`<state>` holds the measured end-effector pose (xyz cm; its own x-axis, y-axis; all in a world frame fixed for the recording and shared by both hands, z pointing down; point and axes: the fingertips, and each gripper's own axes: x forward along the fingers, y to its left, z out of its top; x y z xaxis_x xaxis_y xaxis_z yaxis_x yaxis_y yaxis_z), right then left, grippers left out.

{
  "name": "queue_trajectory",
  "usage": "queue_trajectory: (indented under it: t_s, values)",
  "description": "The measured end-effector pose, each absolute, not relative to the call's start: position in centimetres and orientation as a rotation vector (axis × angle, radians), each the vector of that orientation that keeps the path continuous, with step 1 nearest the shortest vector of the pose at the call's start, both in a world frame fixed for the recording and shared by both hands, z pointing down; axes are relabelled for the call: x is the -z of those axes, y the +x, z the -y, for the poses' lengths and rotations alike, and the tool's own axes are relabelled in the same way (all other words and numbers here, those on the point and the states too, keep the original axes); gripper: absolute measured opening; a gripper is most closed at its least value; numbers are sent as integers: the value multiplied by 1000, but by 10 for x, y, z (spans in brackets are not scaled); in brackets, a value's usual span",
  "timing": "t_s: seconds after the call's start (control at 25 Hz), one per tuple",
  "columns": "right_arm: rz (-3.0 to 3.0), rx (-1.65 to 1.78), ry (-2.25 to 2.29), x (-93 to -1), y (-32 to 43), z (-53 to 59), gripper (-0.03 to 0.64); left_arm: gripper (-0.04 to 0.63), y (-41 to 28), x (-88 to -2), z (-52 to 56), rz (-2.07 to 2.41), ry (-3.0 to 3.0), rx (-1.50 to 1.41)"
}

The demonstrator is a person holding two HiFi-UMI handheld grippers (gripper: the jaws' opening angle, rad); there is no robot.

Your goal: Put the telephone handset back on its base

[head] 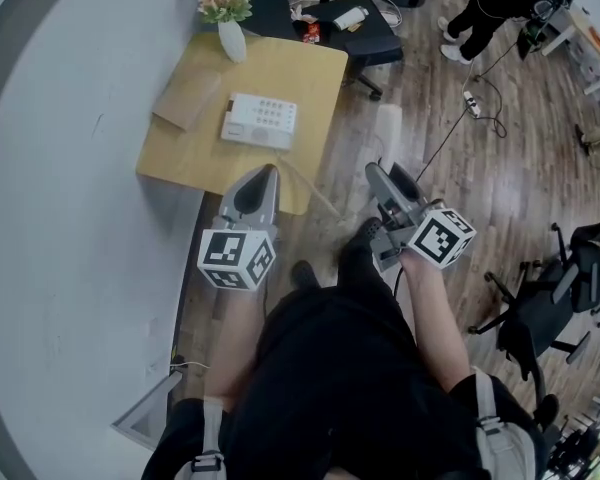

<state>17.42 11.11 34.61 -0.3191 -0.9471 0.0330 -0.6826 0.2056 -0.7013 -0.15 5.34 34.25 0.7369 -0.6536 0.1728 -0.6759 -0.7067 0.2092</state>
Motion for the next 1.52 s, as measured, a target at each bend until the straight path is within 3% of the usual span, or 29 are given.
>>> queue_trajectory:
  t_s: [0.76,1.52]
  values:
    - [-2203,886,-1526,-356,143,-97,219,12,-21,-370,-50,1065,2617,-193]
    - [-2422,947,-1323,-364,190,6,219,12,35,-371,30,1260,2509,-231]
